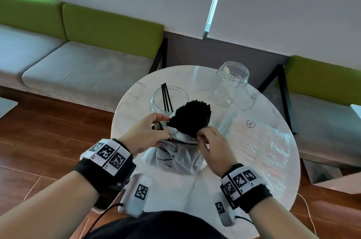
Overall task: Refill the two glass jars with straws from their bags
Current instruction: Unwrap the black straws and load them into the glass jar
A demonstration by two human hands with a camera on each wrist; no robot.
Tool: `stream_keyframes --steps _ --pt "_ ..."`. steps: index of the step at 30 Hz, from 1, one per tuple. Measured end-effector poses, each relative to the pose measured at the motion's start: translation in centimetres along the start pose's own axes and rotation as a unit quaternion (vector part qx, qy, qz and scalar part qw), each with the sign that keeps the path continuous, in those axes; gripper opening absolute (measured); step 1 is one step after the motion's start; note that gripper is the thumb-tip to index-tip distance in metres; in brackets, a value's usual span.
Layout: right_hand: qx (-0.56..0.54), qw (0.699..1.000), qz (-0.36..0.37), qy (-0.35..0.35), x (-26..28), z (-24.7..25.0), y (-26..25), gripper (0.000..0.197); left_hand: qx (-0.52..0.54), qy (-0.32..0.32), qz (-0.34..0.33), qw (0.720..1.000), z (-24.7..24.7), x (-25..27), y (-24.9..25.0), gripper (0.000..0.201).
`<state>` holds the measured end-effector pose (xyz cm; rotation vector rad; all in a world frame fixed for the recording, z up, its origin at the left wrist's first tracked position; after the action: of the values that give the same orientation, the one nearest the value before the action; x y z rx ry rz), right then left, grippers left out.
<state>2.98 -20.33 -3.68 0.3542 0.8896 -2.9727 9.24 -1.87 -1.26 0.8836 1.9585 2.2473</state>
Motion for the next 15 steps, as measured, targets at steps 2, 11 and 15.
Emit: stream_keyframes --steps 2,11,15 --pt "0.022 0.998 -0.051 -0.005 -0.5 0.0 0.0 0.027 -0.025 -0.015 -0.012 1.0 0.0 -0.1 0.2 0.041" --pt "0.084 0.993 -0.065 0.042 -2.2 -0.7 -2.7 0.012 -0.104 -0.042 -0.067 0.991 0.1 -0.3 0.7 0.046" --pt "0.035 0.989 -0.109 0.09 -2.8 1.0 -2.0 0.02 -0.123 -0.059 -0.073 0.988 0.4 -0.5 0.4 0.047"
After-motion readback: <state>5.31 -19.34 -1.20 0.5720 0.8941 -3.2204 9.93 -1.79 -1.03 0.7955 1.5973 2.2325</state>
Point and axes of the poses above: each hand's wrist, its own x-axis away from the middle knuckle, its own z-axis out of the back of the hand, y = z × x, the point moved 6 cm from there along -x, towards the middle knuckle, and after that the axes turned 6 degrees about x, right-handed, at the moved point
